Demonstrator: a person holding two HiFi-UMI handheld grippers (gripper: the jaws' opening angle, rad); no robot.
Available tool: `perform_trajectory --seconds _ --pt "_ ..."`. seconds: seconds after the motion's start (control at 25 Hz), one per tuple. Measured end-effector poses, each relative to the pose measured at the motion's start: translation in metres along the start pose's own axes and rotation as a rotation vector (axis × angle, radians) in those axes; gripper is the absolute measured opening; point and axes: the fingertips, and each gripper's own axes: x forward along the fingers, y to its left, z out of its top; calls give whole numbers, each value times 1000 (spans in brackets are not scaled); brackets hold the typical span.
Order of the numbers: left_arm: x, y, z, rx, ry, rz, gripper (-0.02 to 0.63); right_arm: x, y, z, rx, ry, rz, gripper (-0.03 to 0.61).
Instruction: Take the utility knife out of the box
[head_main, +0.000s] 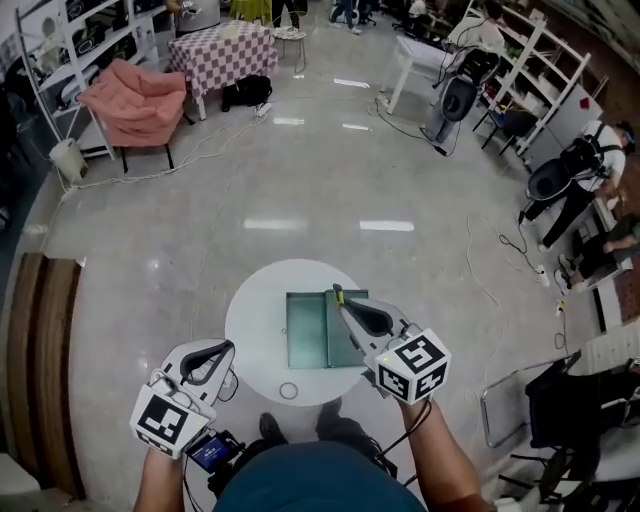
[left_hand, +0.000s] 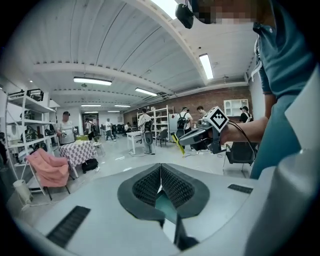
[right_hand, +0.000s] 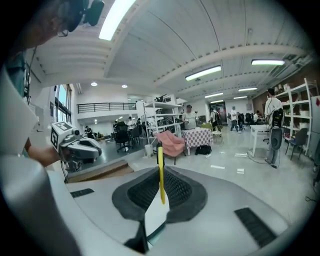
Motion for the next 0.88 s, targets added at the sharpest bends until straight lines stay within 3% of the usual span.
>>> perform_trajectory --seconds 0.4,0.88 --pt "-2 -12 33 5 -25 -77 19 -63 38 71 -146 -260 -8 48" --pt "-3 -49 38 18 -17 -66 20 -116 44 58 -177 -253 -27 48"
